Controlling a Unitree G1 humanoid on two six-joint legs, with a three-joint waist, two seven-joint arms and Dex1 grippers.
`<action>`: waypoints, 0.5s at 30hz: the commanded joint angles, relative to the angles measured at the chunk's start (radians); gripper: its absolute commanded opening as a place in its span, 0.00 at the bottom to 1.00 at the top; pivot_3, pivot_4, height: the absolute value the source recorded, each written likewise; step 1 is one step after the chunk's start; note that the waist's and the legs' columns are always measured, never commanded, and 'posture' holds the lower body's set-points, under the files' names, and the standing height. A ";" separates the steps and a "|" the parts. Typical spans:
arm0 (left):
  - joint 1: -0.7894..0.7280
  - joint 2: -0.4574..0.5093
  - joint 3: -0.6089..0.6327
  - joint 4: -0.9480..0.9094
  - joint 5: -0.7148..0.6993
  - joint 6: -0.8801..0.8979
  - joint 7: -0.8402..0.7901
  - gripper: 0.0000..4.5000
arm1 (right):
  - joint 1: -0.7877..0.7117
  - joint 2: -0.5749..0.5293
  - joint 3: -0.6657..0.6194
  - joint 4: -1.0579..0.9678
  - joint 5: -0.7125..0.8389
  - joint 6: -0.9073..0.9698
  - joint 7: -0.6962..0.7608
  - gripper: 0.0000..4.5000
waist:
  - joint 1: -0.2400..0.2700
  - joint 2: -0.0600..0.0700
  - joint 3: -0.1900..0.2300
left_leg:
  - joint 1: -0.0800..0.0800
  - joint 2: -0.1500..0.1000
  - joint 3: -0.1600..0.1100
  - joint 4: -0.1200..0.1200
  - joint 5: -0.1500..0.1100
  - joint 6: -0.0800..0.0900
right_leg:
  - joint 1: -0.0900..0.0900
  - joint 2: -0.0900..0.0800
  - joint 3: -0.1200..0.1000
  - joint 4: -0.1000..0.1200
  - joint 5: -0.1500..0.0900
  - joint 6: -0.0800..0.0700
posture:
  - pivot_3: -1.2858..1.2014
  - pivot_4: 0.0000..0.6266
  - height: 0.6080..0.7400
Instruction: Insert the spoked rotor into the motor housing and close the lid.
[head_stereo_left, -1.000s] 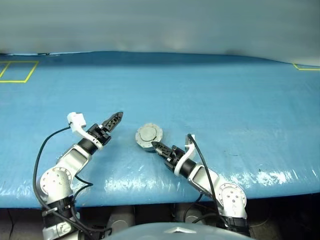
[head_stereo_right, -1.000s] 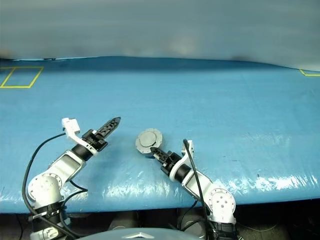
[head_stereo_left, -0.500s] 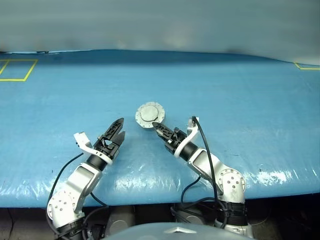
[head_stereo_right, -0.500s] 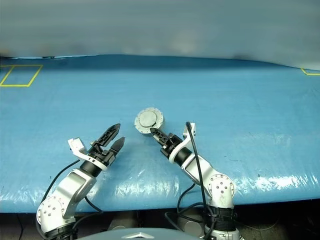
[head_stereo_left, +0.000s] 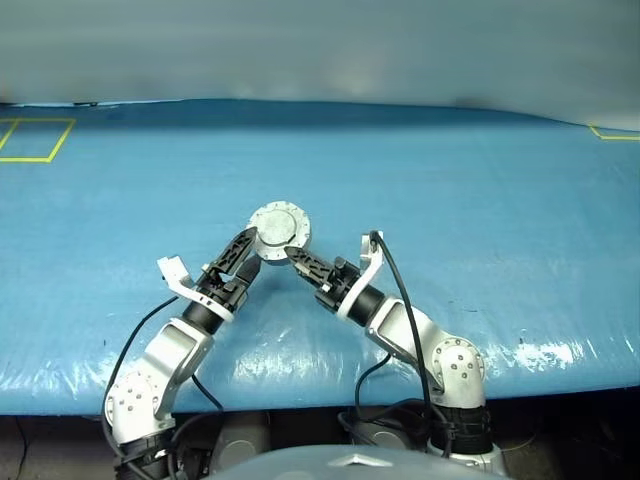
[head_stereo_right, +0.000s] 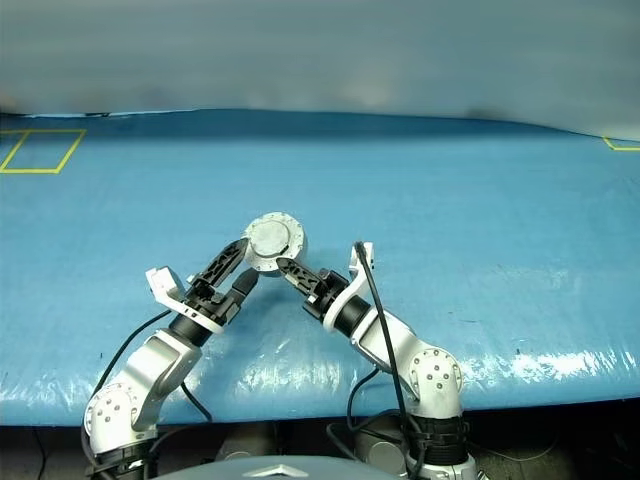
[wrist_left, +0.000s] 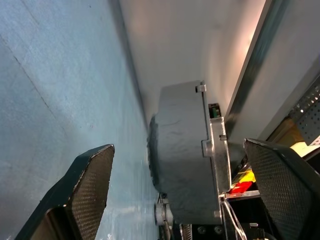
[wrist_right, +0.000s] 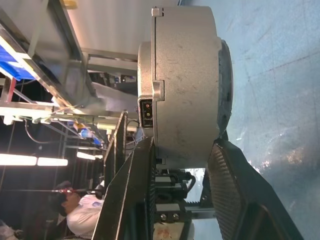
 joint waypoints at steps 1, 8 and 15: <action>-0.021 -0.005 -0.021 0.013 -0.029 -0.011 -0.021 1.00 | -0.014 0.000 0.024 -0.076 0.071 -0.001 0.024 0.26 | 0.000 0.000 0.000 | 0.000 0.000 0.000 0.000 0.000 0.000 | 0.000 0.000 0.000 0.000 0.000 0.000 | 0.52 0.24 1.00; -0.044 -0.008 -0.066 0.069 -0.040 -0.002 0.018 0.96 | -0.008 -0.023 0.056 -0.081 0.089 -0.005 0.025 0.26 | -0.001 0.000 0.000 | 0.000 0.000 0.000 0.000 0.000 0.000 | 0.000 0.000 0.000 0.000 0.000 0.000 | 0.52 0.24 1.00; -0.037 -0.002 -0.064 0.064 -0.047 -0.020 0.019 0.55 | 0.001 -0.050 0.066 -0.092 0.006 -0.029 0.058 0.26 | 0.000 0.000 0.000 | 0.000 0.000 0.000 0.001 0.000 0.000 | 0.000 0.000 0.000 0.001 0.000 0.000 | 0.52 0.24 1.00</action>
